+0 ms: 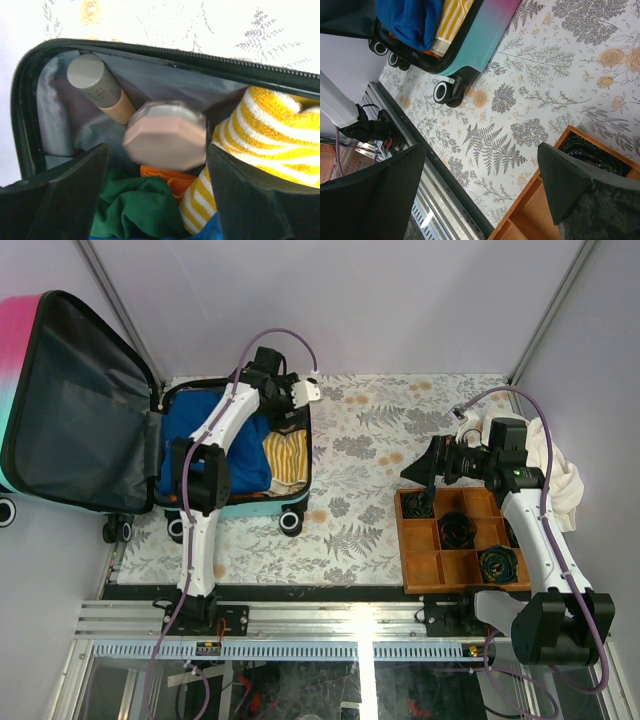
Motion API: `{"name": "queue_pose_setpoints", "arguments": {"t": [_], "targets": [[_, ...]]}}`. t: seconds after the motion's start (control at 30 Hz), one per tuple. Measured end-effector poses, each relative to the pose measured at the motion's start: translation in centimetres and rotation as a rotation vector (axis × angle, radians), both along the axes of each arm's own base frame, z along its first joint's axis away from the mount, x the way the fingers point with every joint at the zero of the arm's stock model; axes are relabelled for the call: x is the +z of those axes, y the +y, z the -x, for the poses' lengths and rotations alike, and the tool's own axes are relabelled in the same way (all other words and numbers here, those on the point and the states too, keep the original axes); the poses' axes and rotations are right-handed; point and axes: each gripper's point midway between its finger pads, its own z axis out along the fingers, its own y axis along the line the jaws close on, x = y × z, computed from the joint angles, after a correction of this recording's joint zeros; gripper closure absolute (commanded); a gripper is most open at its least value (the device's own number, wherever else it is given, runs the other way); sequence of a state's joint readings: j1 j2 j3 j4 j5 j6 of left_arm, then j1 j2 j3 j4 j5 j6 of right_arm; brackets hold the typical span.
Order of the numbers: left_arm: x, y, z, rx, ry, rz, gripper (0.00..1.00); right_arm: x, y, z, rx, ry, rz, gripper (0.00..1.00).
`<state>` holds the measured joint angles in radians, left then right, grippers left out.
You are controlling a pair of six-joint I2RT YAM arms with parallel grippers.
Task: Pack the luggage
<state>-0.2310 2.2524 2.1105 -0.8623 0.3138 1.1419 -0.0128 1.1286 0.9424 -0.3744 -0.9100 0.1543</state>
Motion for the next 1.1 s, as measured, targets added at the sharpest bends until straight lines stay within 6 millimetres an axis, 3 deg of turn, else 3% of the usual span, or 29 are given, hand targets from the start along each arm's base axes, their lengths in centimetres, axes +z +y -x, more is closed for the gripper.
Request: {"name": "queue_pose_setpoints", "arguments": {"t": [0.17,0.3,0.43,0.63,0.73,0.8,0.87,1.1], "targets": [[1.4,-0.1,-0.1,0.072,-0.017,0.045,0.08,0.0,0.0,0.0,0.000,0.000,0.000,0.00],[4.5,0.2,0.9,0.143,-0.035,0.100,0.08,0.0,0.0,0.0,0.001,-0.003,0.004,0.00],[10.9,0.8,3.0,0.232,-0.096,0.204,0.07,-0.1,-0.1,0.0,0.003,-0.009,0.008,0.00],[22.8,3.7,8.1,0.393,-0.253,0.387,0.04,-0.1,-0.1,0.0,0.004,-0.012,0.010,0.00],[27.1,5.8,9.7,0.502,-0.315,0.442,0.02,0.0,-0.1,0.0,0.004,-0.015,0.010,0.00],[28.9,7.5,10.4,0.590,-0.339,0.459,0.00,0.1,-0.1,0.0,0.004,-0.017,0.010,0.00],[29.7,9.6,11.3,0.680,-0.352,0.465,0.00,0.1,-0.1,0.0,0.004,-0.019,0.009,0.00],[32.5,19.9,16.9,1.053,-0.510,0.369,0.00,0.2,0.0,0.1,0.005,-0.019,0.008,0.00]]}}
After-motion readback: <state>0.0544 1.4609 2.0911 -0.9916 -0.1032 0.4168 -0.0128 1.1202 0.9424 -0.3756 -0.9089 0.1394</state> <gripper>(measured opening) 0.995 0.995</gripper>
